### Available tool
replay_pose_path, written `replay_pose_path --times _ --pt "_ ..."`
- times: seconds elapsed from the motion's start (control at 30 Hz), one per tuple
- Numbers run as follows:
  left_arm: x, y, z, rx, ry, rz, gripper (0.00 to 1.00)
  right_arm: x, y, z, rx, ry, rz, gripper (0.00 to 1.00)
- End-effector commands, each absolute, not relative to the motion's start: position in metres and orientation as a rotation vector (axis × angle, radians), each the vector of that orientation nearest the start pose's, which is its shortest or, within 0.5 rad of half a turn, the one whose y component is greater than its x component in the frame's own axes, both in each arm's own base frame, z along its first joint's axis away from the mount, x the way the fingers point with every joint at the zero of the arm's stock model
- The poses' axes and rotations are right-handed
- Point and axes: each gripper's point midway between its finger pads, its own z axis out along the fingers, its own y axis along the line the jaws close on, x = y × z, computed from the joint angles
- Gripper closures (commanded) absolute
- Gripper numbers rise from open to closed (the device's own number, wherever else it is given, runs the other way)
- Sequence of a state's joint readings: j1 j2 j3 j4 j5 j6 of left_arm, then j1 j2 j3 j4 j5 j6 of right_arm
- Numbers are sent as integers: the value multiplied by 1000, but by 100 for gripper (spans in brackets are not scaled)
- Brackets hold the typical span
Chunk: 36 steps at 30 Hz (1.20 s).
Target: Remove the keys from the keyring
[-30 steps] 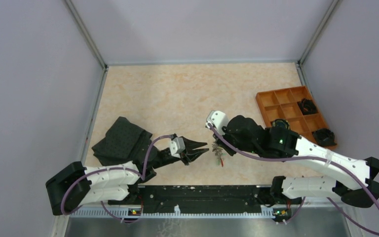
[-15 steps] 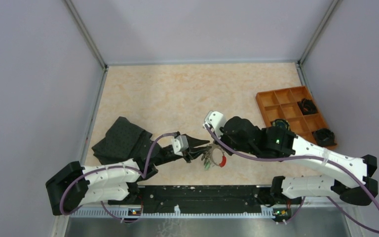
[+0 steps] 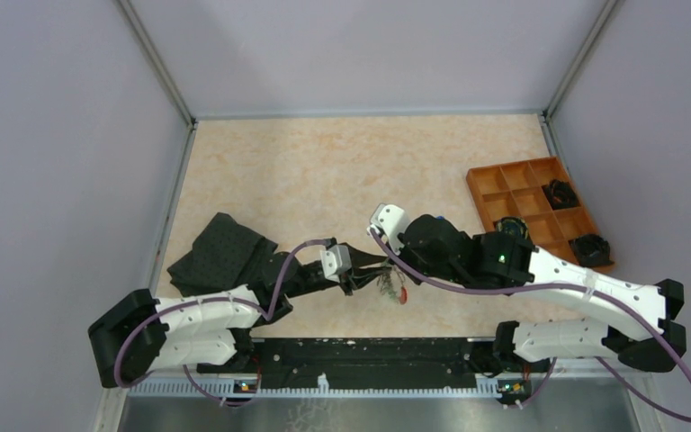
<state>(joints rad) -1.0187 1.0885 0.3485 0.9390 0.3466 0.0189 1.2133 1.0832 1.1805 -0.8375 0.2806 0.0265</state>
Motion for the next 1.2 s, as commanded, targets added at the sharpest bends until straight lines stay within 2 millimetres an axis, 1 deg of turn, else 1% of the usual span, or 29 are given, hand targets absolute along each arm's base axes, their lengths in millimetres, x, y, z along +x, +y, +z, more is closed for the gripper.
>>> replay_pose_path --times 0.0,0.17,0.27,0.37,0.53,0.67,0.8,0.93,1.07,1.17 --pt "142 -343 254 972 1026 -1054 69 147 267 270 -1088 1904 401 100" --pt "145 -344 251 968 1043 -1045 70 147 268 270 -1091 1904 400 100" --pt "146 -344 251 962 1044 -1040 73 145 270 268 -1101 1906 409 100" --pt "146 -345 249 968 1047 -1041 81 144 271 267 -1108 1908 408 100" --pt "148 -345 244 976 1065 -1029 99 147 265 268 -1096 1909 374 100" --pt "145 -342 243 984 1058 -1029 100 154 249 268 -1070 1921 283 100" --pt "141 -339 247 965 1042 -1050 100 156 239 265 -1059 1932 239 100" --pt "137 -334 253 933 1013 -1075 100 154 234 253 -1064 1958 221 100" --pt "130 -328 262 908 961 -1102 100 151 234 238 -1077 1980 224 100" --pt "125 -325 266 893 935 -1129 100 151 234 231 -1081 1984 223 100"
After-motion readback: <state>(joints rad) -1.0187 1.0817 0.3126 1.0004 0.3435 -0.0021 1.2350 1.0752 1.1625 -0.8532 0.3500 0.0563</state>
